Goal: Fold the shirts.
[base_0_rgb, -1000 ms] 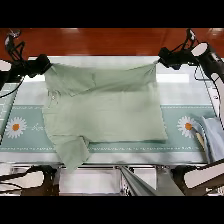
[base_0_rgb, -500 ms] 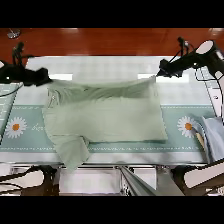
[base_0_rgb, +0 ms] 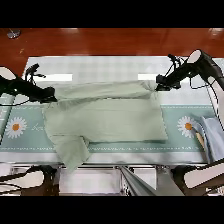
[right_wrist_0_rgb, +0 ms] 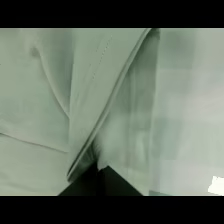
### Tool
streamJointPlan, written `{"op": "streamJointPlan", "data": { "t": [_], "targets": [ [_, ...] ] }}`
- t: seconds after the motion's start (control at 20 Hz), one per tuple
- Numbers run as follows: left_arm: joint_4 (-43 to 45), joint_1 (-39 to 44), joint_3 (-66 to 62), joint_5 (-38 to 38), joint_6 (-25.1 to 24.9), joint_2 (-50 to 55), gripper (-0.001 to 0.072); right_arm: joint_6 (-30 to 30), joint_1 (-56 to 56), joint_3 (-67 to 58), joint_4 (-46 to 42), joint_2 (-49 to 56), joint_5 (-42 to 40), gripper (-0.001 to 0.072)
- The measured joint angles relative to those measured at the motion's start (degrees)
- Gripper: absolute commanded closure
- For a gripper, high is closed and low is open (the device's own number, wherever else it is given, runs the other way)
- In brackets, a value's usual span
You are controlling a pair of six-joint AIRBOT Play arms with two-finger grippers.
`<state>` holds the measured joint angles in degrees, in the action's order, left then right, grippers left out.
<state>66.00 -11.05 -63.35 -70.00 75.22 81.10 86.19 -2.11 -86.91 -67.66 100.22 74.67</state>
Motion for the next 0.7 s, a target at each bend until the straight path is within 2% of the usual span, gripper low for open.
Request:
{"op": "streamJointPlan", "data": {
  "t": [0.1, 0.15, 0.2, 0.25, 0.3, 0.35, 0.55, 0.7],
  "targets": [
    [0.35, -0.48, 0.07, -1.03, 0.00, -0.02, 0.0688, 0.28, 0.07, 0.24, -0.15, 0.00, 1.07, 0.0684],
    [0.35, -0.63, 0.07, -1.90, -0.11, -0.04, 0.0688, 0.39, 0.11, 0.31, -0.22, 0.00, 1.38, 0.0650],
    [0.42, -0.74, 0.11, -2.51, -0.28, -0.02, 0.0686, 0.44, 0.17, 0.37, -0.35, 0.00, 1.62, 0.0374],
    [0.42, -0.85, 0.11, -2.62, -0.46, -0.02, 0.0579, 0.72, 0.24, 0.42, -0.68, 0.00, 1.66, 0.0080],
    [0.48, -0.92, 0.11, -2.58, -0.61, -0.02, 0.0220, 1.01, 0.28, 0.48, -0.96, 0.00, 1.77, 0.0082],
    [0.48, -0.94, 0.11, -2.64, -0.57, -0.04, 0.0008, 1.42, 0.31, 0.48, -1.20, 0.00, 1.77, 0.0082],
    [1.97, -1.88, -0.48, -3.80, 1.81, -0.39, 0.0002, 2.38, -1.16, 0.48, -2.75, -1.73, 3.41, 0.0082],
    [4.22, -4.57, 0.70, -6.34, 3.32, -3.10, 0.0002, 2.80, -4.37, 2.67, -6.03, -7.23, 5.14, 0.0082]
  ]
}}
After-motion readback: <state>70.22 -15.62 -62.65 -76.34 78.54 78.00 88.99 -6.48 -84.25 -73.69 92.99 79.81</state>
